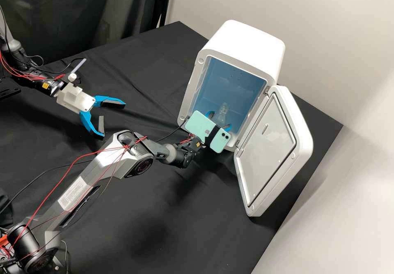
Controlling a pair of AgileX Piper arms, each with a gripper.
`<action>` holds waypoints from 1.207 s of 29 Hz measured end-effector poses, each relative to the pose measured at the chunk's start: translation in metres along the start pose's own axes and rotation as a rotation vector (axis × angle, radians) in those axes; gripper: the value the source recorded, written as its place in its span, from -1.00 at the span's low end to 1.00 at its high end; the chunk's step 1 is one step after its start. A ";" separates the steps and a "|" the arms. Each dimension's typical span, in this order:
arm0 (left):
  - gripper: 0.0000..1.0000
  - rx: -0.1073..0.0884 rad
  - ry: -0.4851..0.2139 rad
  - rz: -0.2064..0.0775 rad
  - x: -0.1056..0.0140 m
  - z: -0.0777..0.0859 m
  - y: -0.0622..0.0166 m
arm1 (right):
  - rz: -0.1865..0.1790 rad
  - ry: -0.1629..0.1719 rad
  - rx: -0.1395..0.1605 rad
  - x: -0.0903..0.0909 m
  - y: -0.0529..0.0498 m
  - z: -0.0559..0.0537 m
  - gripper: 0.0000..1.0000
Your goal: Place the flask in the incubator
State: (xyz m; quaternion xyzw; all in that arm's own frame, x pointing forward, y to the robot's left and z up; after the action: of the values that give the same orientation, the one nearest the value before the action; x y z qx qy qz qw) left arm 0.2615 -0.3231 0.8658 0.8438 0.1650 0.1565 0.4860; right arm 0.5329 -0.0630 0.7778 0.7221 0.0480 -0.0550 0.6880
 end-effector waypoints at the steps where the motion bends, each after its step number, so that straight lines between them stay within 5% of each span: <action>1: 1.00 0.000 0.000 0.002 0.000 0.000 0.0006 | 0.002 0.004 0.003 0.002 0.001 0.000 -1.00; 10: 1.00 0.000 -0.001 0.004 0.001 0.000 0.0010 | -0.014 -0.003 -0.016 0.017 0.003 -0.003 -1.00; 17: 1.00 0.000 -0.001 0.004 0.001 0.000 0.0010 | -0.028 -0.022 -0.031 0.029 0.001 -0.016 -1.00; 35: 1.00 0.004 0.004 -0.004 0.004 -0.001 0.0010 | -0.054 -0.036 -0.032 0.032 -0.012 -0.028 -1.00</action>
State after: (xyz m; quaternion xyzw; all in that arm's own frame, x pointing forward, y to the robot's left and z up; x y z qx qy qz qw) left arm 0.2646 -0.3217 0.8673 0.8442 0.1681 0.1568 0.4843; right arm 0.5636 -0.0346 0.7627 0.7083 0.0560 -0.0854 0.6985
